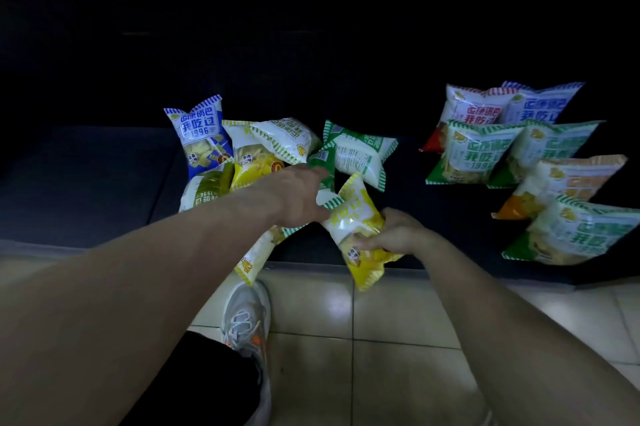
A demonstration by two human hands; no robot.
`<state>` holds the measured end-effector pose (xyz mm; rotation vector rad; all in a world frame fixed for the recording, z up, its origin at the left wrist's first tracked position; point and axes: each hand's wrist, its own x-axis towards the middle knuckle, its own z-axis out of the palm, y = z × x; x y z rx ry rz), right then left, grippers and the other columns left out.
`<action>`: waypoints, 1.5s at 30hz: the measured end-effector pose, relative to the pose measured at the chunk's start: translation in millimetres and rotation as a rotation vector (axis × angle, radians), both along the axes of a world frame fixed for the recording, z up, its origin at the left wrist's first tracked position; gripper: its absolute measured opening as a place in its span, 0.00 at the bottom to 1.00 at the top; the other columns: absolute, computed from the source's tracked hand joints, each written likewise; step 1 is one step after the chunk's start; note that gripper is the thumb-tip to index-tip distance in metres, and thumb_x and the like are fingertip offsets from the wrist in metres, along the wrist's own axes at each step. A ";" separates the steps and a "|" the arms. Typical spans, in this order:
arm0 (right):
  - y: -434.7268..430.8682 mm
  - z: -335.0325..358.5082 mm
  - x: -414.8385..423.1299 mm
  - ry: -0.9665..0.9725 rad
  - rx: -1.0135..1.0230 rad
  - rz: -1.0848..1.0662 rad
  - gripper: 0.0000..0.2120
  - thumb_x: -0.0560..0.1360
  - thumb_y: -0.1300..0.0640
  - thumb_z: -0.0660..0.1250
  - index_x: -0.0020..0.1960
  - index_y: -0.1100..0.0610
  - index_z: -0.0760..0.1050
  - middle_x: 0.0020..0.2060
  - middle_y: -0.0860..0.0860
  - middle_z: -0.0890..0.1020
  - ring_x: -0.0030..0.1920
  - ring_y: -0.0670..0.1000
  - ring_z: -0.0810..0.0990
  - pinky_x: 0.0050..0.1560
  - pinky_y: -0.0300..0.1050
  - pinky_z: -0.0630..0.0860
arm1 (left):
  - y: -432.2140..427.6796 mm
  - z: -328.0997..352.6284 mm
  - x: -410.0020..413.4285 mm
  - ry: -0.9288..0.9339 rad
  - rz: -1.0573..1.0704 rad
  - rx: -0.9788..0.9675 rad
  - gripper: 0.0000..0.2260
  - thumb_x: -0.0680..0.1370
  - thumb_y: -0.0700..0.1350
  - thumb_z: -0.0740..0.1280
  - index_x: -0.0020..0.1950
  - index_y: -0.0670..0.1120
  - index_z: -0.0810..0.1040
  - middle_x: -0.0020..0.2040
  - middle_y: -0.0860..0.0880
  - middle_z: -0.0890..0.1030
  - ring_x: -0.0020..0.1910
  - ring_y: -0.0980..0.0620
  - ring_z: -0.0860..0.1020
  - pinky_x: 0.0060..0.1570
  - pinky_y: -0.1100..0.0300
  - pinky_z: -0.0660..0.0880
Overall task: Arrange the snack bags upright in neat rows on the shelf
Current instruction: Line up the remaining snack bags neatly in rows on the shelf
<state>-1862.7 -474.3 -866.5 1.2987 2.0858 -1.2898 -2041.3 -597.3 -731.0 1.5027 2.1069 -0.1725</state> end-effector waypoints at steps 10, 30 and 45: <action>31.3 155.4 85.9 0.105 0.240 0.058 0.46 0.63 0.45 0.82 0.73 0.52 0.63 0.55 0.44 0.79 0.54 0.49 0.79 0.50 0.46 0.76 | 16.7 49.7 31.2 -0.097 -0.016 0.188 0.37 0.75 0.58 0.70 0.78 0.50 0.57 0.75 0.45 0.64 0.69 0.45 0.68 0.59 0.56 0.67; -2.0 204.4 157.5 0.579 -0.018 -0.091 0.37 0.61 0.47 0.83 0.66 0.45 0.72 0.56 0.45 0.84 0.56 0.48 0.83 0.52 0.43 0.80 | 19.0 97.7 85.6 -0.579 -0.002 0.487 0.30 0.63 0.59 0.79 0.62 0.57 0.75 0.56 0.58 0.78 0.52 0.60 0.78 0.53 0.59 0.77; 78.3 179.2 188.8 0.007 0.605 -0.038 0.33 0.75 0.42 0.68 0.75 0.50 0.63 0.71 0.53 0.69 0.68 0.55 0.72 0.63 0.53 0.73 | 103.1 13.8 110.5 -0.027 -0.029 0.417 0.39 0.60 0.63 0.78 0.67 0.58 0.68 0.55 0.53 0.79 0.47 0.51 0.76 0.37 0.57 0.70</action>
